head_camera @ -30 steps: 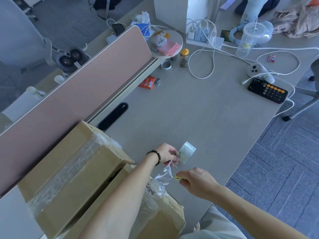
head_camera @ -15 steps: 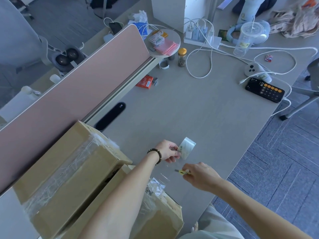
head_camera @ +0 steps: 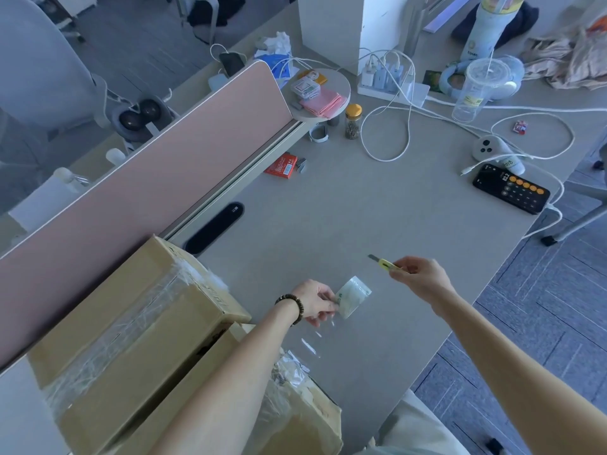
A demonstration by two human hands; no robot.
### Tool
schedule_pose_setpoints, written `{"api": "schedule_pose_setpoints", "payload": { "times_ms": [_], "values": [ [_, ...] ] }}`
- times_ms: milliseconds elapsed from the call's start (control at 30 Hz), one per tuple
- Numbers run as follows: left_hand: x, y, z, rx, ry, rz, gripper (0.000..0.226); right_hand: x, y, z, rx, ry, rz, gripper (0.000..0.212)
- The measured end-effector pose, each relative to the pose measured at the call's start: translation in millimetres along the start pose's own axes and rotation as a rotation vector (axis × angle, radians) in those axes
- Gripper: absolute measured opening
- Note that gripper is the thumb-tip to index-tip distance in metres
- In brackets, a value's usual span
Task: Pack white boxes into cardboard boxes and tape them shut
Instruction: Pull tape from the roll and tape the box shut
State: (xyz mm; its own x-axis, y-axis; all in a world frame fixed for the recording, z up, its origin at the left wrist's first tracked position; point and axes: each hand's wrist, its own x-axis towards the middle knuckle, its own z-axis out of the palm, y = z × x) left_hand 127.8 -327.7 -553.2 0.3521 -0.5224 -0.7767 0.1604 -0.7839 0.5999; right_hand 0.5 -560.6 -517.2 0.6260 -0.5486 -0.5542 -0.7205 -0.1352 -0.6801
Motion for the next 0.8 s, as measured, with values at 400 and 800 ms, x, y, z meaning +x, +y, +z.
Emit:
{"api": "schedule_pose_setpoints", "payload": {
  "times_ms": [400, 800],
  "values": [
    [-0.3, -2.2, 4.5, 0.058, 0.081, -0.133, 0.028, 57.3, 8.0, 37.1, -0.447, -0.209, -0.141, 0.006],
    [-0.4, 7.6, 7.2, 0.027, 0.107, -0.207, 0.024, 43.5, -52.4, 50.7, -0.523, -0.701, -0.418, 0.055]
  ]
}}
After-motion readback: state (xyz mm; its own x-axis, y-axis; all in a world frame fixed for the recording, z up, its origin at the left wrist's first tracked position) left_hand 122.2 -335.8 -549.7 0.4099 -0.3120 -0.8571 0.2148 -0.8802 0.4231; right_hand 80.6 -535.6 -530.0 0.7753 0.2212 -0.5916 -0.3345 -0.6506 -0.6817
